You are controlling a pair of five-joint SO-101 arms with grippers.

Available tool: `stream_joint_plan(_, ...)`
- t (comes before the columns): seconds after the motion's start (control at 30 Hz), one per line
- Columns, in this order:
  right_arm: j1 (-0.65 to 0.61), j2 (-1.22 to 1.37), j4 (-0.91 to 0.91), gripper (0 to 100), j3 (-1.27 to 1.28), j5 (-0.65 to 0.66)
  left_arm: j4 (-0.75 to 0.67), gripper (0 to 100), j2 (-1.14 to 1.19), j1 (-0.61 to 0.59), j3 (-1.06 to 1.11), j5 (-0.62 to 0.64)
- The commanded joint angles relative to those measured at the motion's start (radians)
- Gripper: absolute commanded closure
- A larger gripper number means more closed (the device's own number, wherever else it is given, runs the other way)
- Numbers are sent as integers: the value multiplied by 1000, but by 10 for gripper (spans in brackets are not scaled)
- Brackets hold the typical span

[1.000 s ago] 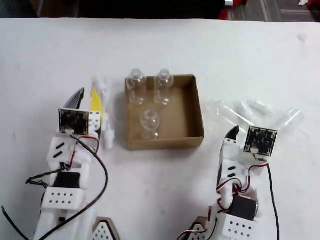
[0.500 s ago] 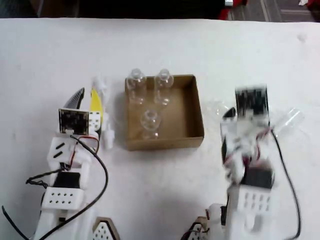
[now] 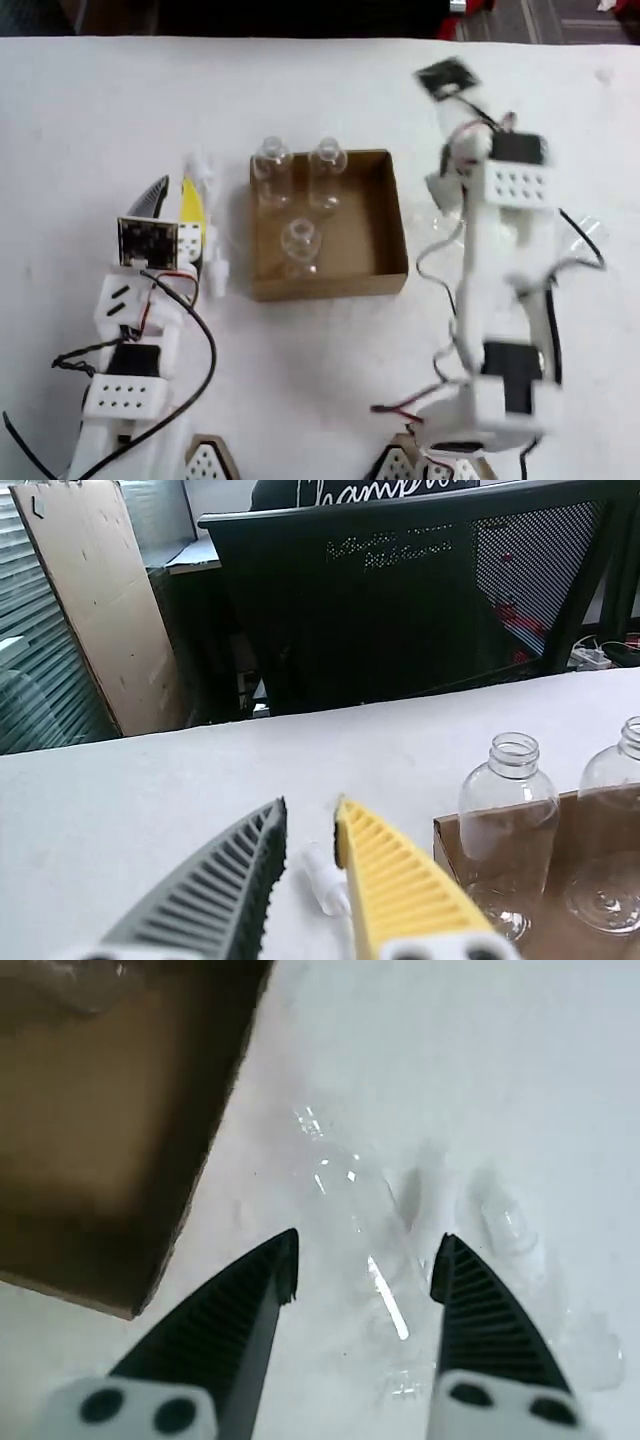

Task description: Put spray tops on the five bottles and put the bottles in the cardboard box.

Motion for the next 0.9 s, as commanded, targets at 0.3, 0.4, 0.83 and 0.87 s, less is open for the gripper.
stream_joint_plan(0.3,-44,527,182,804,-528,230,-28,918,1,13,-15,-11)
stream_joint_plan(0.4,-48,579,205,804,-571,230,-28,918,1,13,-15,-11)
stream_joint_plan(0.83,-56,684,208,804,-608,287,-28,920,1,15,-15,-60)
stream_joint_plan(0.87,-56,688,208,804,-608,287,-28,920,1,15,-15,-60)
